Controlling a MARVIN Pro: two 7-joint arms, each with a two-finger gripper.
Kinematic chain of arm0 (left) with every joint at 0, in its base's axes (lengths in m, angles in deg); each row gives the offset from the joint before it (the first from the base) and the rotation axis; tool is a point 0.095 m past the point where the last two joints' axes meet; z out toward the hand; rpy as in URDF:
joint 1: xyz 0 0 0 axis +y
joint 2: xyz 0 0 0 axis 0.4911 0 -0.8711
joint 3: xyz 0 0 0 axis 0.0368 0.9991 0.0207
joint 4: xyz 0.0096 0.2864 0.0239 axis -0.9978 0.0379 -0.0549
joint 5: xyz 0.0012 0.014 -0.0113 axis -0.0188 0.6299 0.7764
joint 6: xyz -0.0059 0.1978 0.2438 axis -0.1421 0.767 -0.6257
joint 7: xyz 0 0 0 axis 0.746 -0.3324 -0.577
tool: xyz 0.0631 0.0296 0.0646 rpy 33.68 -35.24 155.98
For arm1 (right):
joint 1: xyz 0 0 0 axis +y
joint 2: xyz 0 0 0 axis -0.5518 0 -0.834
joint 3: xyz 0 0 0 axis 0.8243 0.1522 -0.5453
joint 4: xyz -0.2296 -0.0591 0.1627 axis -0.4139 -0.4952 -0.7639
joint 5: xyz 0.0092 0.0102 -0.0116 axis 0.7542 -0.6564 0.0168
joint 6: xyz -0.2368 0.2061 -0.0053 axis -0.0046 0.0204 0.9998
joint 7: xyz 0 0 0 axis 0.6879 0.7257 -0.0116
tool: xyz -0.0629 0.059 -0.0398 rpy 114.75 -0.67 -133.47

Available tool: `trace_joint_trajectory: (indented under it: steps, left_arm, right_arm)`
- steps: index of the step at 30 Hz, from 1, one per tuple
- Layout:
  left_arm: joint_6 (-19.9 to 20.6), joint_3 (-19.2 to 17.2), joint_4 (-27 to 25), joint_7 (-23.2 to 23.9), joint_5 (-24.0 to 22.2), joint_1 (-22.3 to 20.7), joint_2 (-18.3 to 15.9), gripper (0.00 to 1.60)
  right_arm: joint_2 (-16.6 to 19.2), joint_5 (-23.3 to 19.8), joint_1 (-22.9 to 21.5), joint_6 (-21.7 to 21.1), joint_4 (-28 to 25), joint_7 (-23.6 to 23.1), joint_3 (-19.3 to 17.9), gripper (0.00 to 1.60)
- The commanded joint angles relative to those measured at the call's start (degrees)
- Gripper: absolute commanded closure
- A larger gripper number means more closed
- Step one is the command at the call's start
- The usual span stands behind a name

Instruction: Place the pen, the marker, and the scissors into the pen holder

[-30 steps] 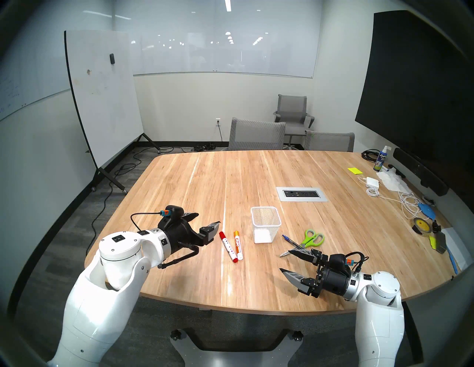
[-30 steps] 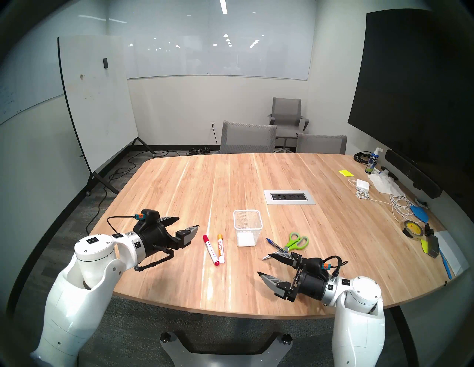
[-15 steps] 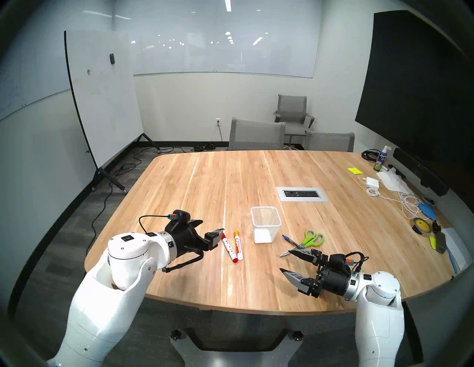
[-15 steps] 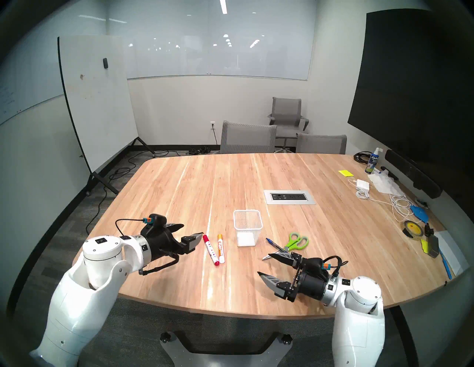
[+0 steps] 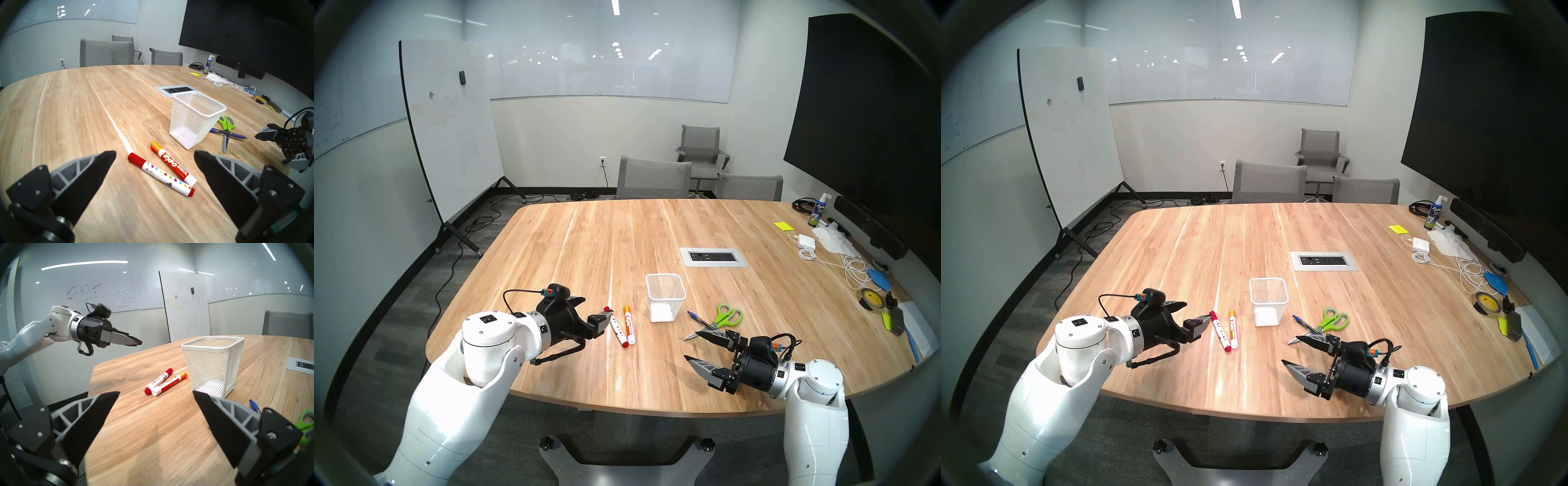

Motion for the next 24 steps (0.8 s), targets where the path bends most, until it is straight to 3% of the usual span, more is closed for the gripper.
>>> trace_joint_trajectory:
  steps: [1,24]
  left_arm:
    - [-1.8,-0.4,-0.6,0.8,0.0,0.3,-0.3,0.0]
    - [-1.9,-0.6,-0.6,1.2,0.4,0.3,-0.1,0.0]
  right_arm:
    - [0.1,-0.5,-0.3,0.0,-0.7,0.0,0.1,0.0]
    - [0.1,-0.5,-0.3,0.0,-0.7,0.0,0.1,0.0]
